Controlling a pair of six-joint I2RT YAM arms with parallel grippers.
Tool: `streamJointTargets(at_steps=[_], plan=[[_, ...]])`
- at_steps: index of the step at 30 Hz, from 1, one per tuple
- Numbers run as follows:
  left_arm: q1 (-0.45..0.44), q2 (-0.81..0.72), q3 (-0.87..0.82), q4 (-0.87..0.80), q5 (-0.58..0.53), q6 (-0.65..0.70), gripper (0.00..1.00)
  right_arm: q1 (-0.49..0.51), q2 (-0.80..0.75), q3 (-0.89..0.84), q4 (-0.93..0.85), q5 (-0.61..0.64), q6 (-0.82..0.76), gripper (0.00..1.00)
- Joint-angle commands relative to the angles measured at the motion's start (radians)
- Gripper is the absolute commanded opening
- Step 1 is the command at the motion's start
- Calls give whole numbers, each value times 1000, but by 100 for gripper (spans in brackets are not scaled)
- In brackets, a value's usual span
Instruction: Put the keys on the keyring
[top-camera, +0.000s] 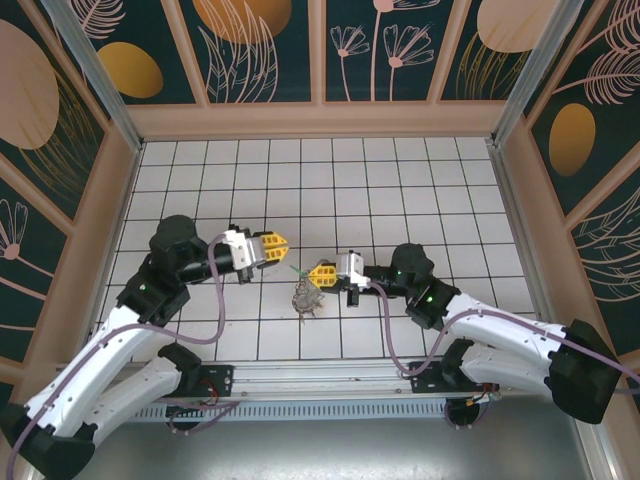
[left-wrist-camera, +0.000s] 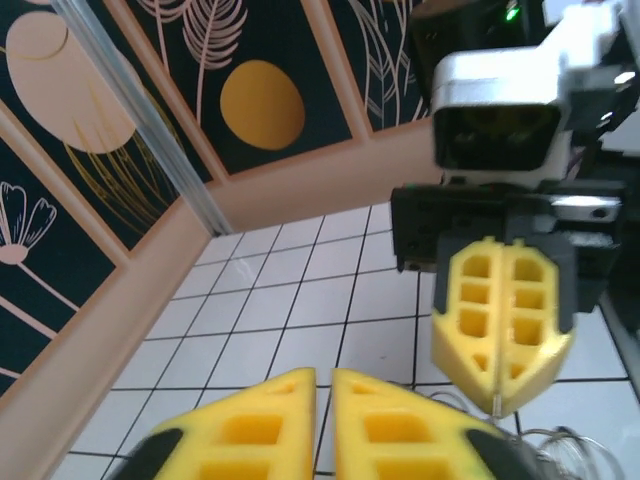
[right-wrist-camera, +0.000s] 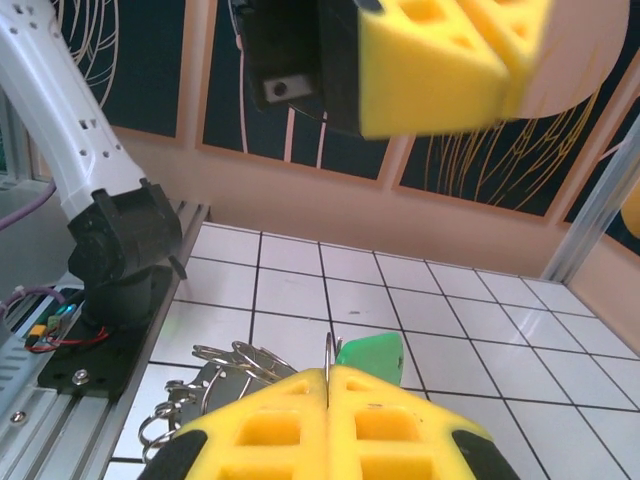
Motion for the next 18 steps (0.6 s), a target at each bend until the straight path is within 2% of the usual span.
streamJointTargets(at_steps=[1,3,8,17,18], plan=[[7,-12,-42,-89,63,-46,0,-4,-24,-6,118,4,36,0],[6,-8,-60,-110,78,-48,1,-4,-24,-5,118,7,37,0],[6,-7,-120,-128,191,-21,12,-4,-22,3,115,11,39,0],[6,30,-134,-101,241,-15,20,-4,1,37,70,-27,16,0],[5,33,-133,-95,248,-13,24,-3,5,42,67,-33,11,0]])
